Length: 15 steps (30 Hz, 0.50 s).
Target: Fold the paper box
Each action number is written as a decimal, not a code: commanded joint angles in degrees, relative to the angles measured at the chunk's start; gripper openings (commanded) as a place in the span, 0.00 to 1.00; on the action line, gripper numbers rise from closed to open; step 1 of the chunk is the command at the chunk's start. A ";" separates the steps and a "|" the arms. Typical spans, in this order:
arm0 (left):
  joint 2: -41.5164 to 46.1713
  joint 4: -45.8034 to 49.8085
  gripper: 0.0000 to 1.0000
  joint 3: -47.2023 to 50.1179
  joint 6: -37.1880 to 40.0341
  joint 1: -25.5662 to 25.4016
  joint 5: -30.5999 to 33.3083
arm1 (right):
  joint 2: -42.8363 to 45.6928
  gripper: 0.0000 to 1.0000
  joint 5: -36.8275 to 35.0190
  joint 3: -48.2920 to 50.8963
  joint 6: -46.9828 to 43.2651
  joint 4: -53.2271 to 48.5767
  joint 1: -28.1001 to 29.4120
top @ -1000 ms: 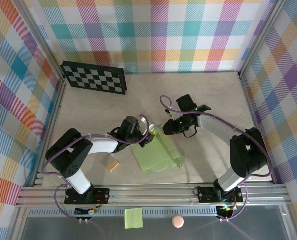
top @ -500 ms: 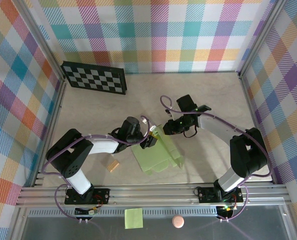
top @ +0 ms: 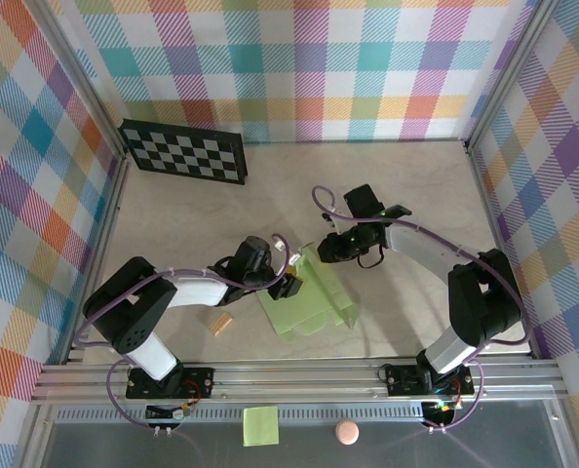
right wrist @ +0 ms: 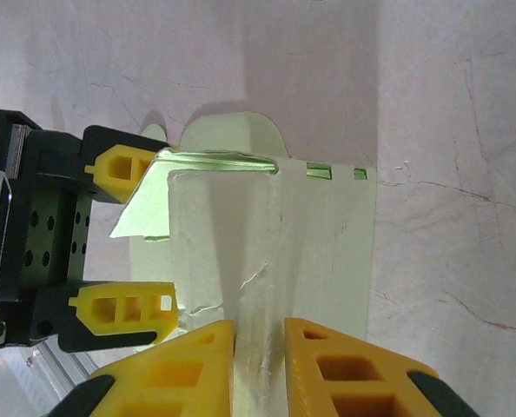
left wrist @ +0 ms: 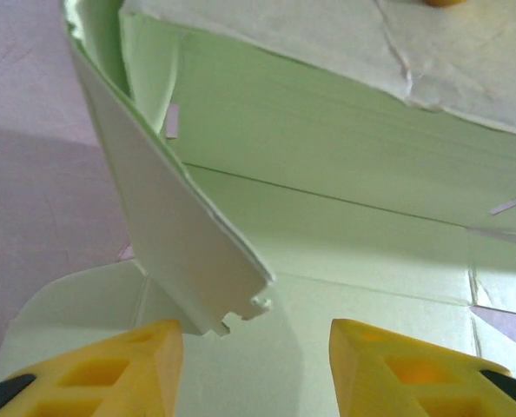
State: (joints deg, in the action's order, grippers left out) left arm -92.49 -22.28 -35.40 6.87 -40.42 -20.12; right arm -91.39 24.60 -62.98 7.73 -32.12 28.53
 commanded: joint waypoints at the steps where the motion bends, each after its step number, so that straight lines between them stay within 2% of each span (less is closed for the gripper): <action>1: 0.38 -0.23 0.46 -1.43 0.34 -0.53 -2.80 | -0.06 0.21 1.09 0.31 -0.08 0.61 0.29; 15: -5.58 -1.89 0.46 -6.92 1.42 -0.50 -5.89 | -1.04 0.21 2.55 0.34 -0.69 0.87 0.33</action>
State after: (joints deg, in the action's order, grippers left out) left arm -96.95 -22.85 -40.27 7.05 -40.42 -23.88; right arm -91.42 25.26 -62.98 7.73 -32.08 28.56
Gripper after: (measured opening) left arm 0.462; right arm 0.211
